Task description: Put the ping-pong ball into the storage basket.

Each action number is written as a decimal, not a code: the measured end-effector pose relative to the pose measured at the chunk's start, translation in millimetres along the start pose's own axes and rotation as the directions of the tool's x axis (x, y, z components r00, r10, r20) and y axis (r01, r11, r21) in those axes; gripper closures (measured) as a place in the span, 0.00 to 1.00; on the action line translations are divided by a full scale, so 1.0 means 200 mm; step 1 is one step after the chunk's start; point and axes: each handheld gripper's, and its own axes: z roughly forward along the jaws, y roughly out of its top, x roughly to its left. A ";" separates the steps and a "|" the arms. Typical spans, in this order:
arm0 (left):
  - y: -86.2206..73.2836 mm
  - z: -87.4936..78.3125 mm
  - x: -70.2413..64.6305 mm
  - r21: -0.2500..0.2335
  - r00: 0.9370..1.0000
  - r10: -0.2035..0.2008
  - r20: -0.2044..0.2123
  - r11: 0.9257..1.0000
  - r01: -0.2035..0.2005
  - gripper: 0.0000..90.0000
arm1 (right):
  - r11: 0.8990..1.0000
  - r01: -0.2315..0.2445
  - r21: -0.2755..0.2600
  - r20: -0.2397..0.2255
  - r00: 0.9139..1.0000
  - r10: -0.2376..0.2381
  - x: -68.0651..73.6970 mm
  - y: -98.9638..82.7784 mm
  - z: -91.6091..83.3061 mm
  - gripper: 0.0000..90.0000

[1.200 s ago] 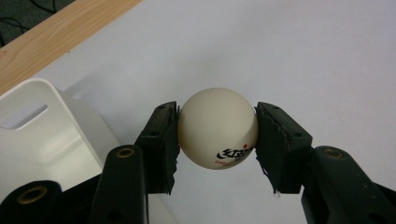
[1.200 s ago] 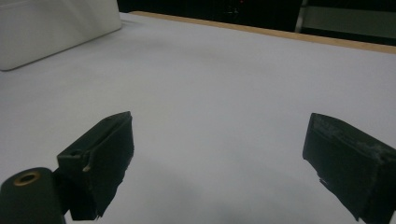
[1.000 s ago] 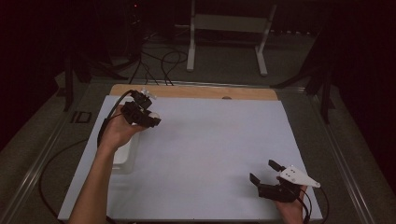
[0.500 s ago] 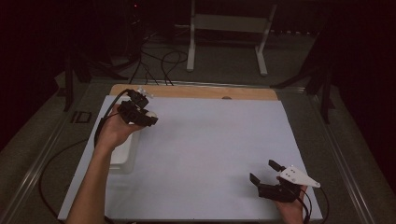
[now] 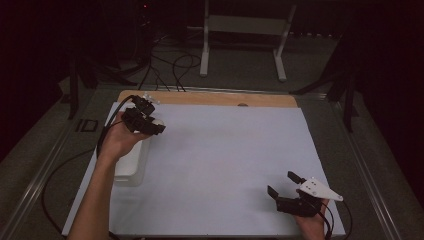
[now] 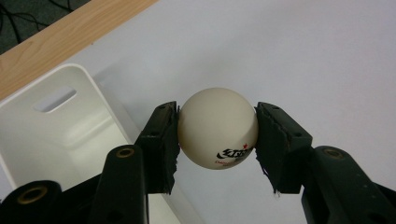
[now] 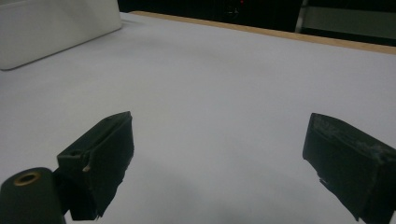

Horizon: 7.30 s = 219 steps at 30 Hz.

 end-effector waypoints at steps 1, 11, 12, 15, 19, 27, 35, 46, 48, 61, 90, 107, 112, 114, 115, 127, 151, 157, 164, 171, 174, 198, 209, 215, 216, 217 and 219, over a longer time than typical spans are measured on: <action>0.00 0.00 0.00 -0.001 1.000 -0.001 0.000 1.000 0.001 0.57 | 1.000 0.000 0.000 0.001 1.000 0.000 0.00 0.00 0.00 0.09; -0.01 0.00 0.01 0.006 1.000 -0.007 -0.001 1.000 0.007 0.57 | 1.000 -0.002 0.000 0.000 1.000 0.002 0.00 0.00 0.00 0.09; -0.02 -0.01 0.02 0.007 1.000 -0.006 -0.003 1.000 0.006 0.57 | 1.000 -0.002 0.000 0.000 1.000 0.002 0.00 0.00 0.00 0.09; -0.02 -0.01 0.02 0.008 1.000 -0.009 -0.004 1.000 0.009 0.57 | 1.000 -0.001 0.001 -0.001 1.000 0.001 0.00 0.00 0.00 0.09; -0.03 -0.01 0.03 0.013 1.000 -0.011 -0.004 1.000 0.011 0.57 | 1.000 -0.003 0.000 -0.002 1.000 0.003 0.00 0.00 0.00 0.09; -0.04 -0.01 0.04 0.018 1.000 -0.016 -0.005 1.000 0.016 0.57 | 1.000 -0.005 0.003 -0.003 1.000 0.005 0.00 0.00 0.00 0.09; -0.05 -0.01 0.05 0.024 1.000 -0.023 -0.004 0.999 0.023 0.57 | 1.000 -0.005 0.002 -0.004 1.000 0.005 0.00 0.00 0.00 0.09; -0.06 -0.01 0.07 0.030 1.000 -0.031 -0.005 0.999 0.031 0.57 | 1.000 -0.008 0.003 -0.003 1.000 0.008 0.00 0.00 0.00 0.09; -0.07 -0.01 0.07 0.032 0.999 -0.032 -0.004 0.999 0.032 0.57 | 1.000 -0.005 0.002 -0.004 1.000 0.005 0.00 0.00 0.00 0.09; -0.09 -0.01 0.08 0.039 0.999 -0.043 -0.005 0.998 0.044 0.57 | 1.000 -0.005 0.000 -0.003 1.000 0.005 0.00 0.00 0.00 0.09; -0.14 -0.02 0.14 0.052 0.997 -0.069 -0.029 0.996 0.070 0.57 | 1.000 -0.005 0.002 -0.002 1.000 0.005 0.00 0.00 0.00 0.09; -0.17 -0.02 0.18 0.062 0.995 -0.089 -0.049 0.994 0.092 0.57 | 1.000 -0.008 0.001 -0.002 1.000 0.008 0.00 0.00 0.00 0.09; -0.18 -0.03 0.19 0.064 0.994 -0.097 -0.055 0.993 0.100 0.57 | 1.000 -0.010 0.002 -0.002 1.000 0.010 0.00 0.00 0.01 0.09; -0.19 -0.03 0.19 0.064 0.993 -0.100 -0.059 0.993 0.104 0.57 | 1.000 -0.008 0.002 -0.003 1.000 0.008 0.00 0.00 0.01 0.09; -0.19 -0.02 0.20 0.065 0.993 -0.101 -0.063 0.992 0.105 0.57 | 1.000 -0.007 0.001 -0.003 1.000 0.007 0.00 0.00 0.01 0.09; -0.21 -0.02 0.21 0.067 0.992 -0.110 -0.063 0.991 0.114 0.57 | 1.000 -0.007 0.000 -0.001 1.000 0.007 0.00 0.00 0.00 0.09; -0.27 -0.01 0.24 0.081 0.989 -0.129 -0.068 0.988 0.134 0.57 | 1.000 -0.003 -0.001 0.001 1.000 0.003 0.00 0.00 0.00 0.09; -0.26 0.00 0.24 0.082 0.983 -0.152 -0.101 0.984 0.160 0.45 | 1.000 -0.003 -0.001 0.002 1.000 0.003 0.00 0.00 0.00 0.09; -0.27 0.01 0.25 0.091 0.973 -0.176 -0.152 0.977 0.191 0.04 | 1.000 -0.005 -0.001 0.003 1.000 0.005 0.00 0.00 0.00 0.09; -0.28 0.02 0.25 0.093 0.972 -0.177 -0.157 0.977 0.193 0.01 | 1.000 -0.003 -0.001 0.002 1.000 0.003 0.00 0.00 0.00 0.09; -0.28 0.02 0.25 0.089 0.970 -0.178 -0.163 0.977 0.194 0.01 | 1.000 -0.004 0.000 0.001 1.000 0.004 0.00 0.00 0.00 0.09; -0.27 0.05 0.21 0.034 0.978 -0.160 -0.131 0.986 0.166 0.01 | 1.000 -0.007 0.000 0.000 1.000 0.007 0.00 0.00 0.00 0.09; -0.28 0.06 0.17 0.003 0.984 -0.139 -0.113 0.990 0.140 0.01 | 1.000 -0.005 -0.003 0.001 1.000 0.005 0.00 0.00 0.00 0.09; -0.28 0.06 0.17 -0.013 0.985 -0.139 -0.102 0.990 0.138 0.01 | 1.000 -0.004 -0.001 0.001 1.000 0.004 0.00 0.00 0.00 0.09; -0.29 0.06 0.16 -0.017 0.985 -0.140 -0.099 0.990 0.139 0.01 | 1.000 -0.004 -0.001 0.001 1.000 0.004 0.00 0.00 0.00 0.09; -0.29 0.06 0.16 -0.021 0.985 -0.140 -0.096 0.990 0.139 0.01 | 1.000 -0.005 -0.001 0.001 1.000 0.005 0.00 0.00 0.00 0.09; -0.29 0.06 0.16 -0.030 0.986 -0.141 -0.089 0.990 0.139 0.01 | 1.000 -0.007 0.000 0.000 1.000 0.007 0.00 0.00 0.00 0.09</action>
